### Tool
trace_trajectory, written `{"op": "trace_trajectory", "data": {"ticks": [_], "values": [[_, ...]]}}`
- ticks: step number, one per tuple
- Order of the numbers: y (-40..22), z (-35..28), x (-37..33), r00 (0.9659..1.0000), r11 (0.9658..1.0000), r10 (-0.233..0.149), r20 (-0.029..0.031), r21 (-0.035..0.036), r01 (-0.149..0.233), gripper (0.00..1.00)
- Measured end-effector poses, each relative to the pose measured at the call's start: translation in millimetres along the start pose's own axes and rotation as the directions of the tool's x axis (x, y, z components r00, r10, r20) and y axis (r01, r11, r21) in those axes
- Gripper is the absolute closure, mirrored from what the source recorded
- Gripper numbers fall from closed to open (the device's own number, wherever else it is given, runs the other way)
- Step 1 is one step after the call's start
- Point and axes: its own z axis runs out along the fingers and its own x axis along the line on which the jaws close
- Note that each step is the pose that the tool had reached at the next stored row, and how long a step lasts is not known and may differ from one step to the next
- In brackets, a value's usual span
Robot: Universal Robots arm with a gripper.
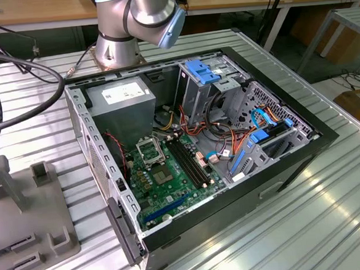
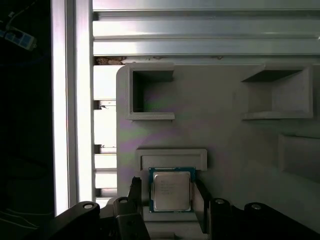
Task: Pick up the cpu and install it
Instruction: 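Pick up the cpu and move it towards the insertion slot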
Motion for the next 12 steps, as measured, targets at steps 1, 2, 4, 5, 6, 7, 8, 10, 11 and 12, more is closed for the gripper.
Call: {"op": "trace_trajectory", "data": {"ticks": [1,2,4,5,6,7,8,10,11,12], "values": [[0.0,-0.2,-0.3,1.0000,1.0000,0.000,-0.0002,0.0001,0.000,0.47],[-0.1,-0.3,-1.5,1.0000,1.0000,0.000,-0.0006,0.0003,0.000,0.47],[0.0,0.0,-3.3,1.0000,1.0000,0.000,-0.0009,0.0002,0.000,0.47],[0.1,0.4,-3.5,1.0000,1.0000,0.000,-0.0008,0.0001,0.000,0.47],[0.0,1.6,-3.6,1.0000,1.0000,-0.002,-0.0008,0.0001,0.002,0.47],[0.0,2.7,-3.6,0.9999,0.9999,-0.013,-0.0014,0.0004,0.013,0.47],[0.0,2.9,-3.6,0.9997,0.9997,-0.025,-0.0020,0.0008,0.025,0.47],[0.0,3.3,-3.6,0.9996,0.9996,-0.028,-0.0020,0.0007,0.028,0.47],[0.0,3.6,-3.7,0.9996,0.9996,-0.028,-0.0019,0.0006,0.028,0.47],[0.1,4.0,-3.9,0.9996,0.9996,-0.029,-0.0016,0.0005,0.029,0.47]]}}
